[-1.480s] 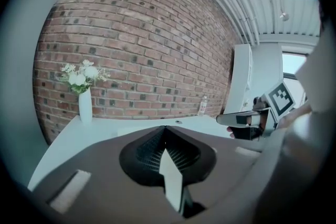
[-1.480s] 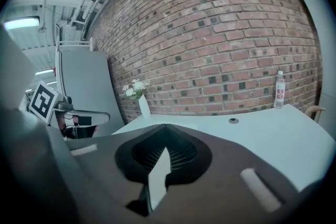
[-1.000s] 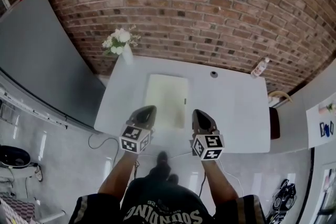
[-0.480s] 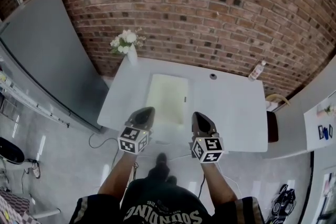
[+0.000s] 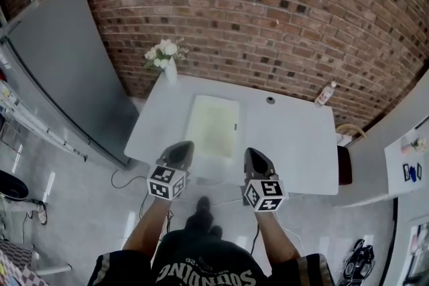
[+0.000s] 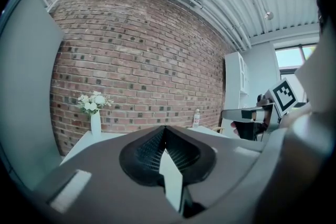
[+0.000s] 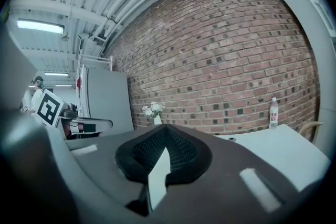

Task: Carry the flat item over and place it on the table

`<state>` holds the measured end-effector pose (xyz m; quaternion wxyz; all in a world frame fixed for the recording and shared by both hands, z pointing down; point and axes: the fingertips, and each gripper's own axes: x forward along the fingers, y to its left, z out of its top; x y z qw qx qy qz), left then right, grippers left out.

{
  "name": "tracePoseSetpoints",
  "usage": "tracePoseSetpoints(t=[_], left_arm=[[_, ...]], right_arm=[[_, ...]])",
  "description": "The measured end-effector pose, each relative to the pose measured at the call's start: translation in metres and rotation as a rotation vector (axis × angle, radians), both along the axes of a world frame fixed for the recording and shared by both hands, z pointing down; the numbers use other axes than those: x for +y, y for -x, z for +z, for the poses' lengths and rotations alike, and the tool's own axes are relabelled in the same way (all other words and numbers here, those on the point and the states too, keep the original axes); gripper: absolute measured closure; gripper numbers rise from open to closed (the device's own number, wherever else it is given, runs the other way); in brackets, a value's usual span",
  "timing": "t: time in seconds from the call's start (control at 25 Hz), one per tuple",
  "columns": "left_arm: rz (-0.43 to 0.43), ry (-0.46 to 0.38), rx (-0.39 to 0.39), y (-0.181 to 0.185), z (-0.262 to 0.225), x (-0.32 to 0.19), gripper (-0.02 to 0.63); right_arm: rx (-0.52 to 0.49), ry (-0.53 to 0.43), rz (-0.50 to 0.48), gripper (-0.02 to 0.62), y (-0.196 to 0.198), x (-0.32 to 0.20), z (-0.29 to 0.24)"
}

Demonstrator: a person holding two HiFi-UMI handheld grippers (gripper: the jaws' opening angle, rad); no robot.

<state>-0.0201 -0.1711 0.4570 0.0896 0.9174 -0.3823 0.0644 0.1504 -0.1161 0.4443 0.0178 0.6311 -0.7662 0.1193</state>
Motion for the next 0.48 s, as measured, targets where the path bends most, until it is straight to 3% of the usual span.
tracePoseSetpoints(t=[0.48], left_arm=[[-0.018, 0.014, 0.012, 0.010, 0.007, 0.016, 0.597]], right_arm=[[-0.002, -0.009, -0.006, 0.597, 0.009, 0.016, -0.001]])
